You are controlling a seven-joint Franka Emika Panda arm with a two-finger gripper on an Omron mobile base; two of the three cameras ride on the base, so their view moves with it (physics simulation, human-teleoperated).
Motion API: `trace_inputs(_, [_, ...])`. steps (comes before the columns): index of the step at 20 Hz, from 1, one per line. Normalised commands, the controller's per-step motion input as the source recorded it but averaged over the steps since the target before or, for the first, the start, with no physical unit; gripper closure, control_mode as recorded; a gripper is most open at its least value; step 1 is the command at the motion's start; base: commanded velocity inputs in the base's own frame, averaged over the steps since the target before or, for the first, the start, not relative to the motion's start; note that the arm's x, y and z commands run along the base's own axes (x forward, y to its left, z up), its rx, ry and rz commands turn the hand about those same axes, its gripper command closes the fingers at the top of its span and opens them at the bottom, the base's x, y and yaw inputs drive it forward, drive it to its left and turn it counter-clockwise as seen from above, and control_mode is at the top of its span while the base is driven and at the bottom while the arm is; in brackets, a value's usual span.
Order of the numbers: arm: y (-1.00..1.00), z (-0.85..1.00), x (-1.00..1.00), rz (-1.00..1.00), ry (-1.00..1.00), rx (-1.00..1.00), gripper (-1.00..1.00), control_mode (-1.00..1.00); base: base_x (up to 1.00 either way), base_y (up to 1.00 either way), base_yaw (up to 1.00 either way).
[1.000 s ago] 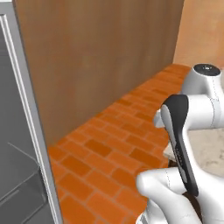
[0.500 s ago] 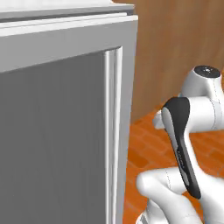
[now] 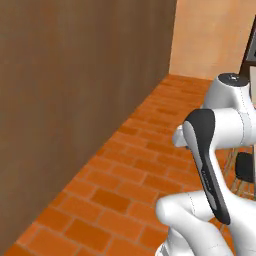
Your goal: Take the strawberry from the fridge and place it on top of the pancake, located on the dining counter.
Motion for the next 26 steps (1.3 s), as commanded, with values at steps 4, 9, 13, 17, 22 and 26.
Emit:
trace_inputs(4, [0.0,0.0,0.0,0.0,0.0,0.0,1.0,1.0,0.55,0.0,-0.86])
trace_inputs(9, [0.0,0.0,0.0,0.0,0.0,0.0,1.0,1.0,0.41,0.11,-0.9])
trace_inputs(13, [0.0,0.0,0.0,0.0,0.0,0.0,1.0,1.0,0.34,0.25,-0.92])
trace_inputs(17, [0.0,0.0,0.0,0.0,0.0,0.0,1.0,1.0,0.63,0.83,-0.6])
trace_inputs(22, [0.0,0.0,0.0,0.0,0.0,0.0,1.0,1.0,0.42,0.96,-0.4])
trace_inputs(26, [0.0,0.0,0.0,0.0,0.0,0.0,1.0,1.0,0.28,0.71,-0.75])
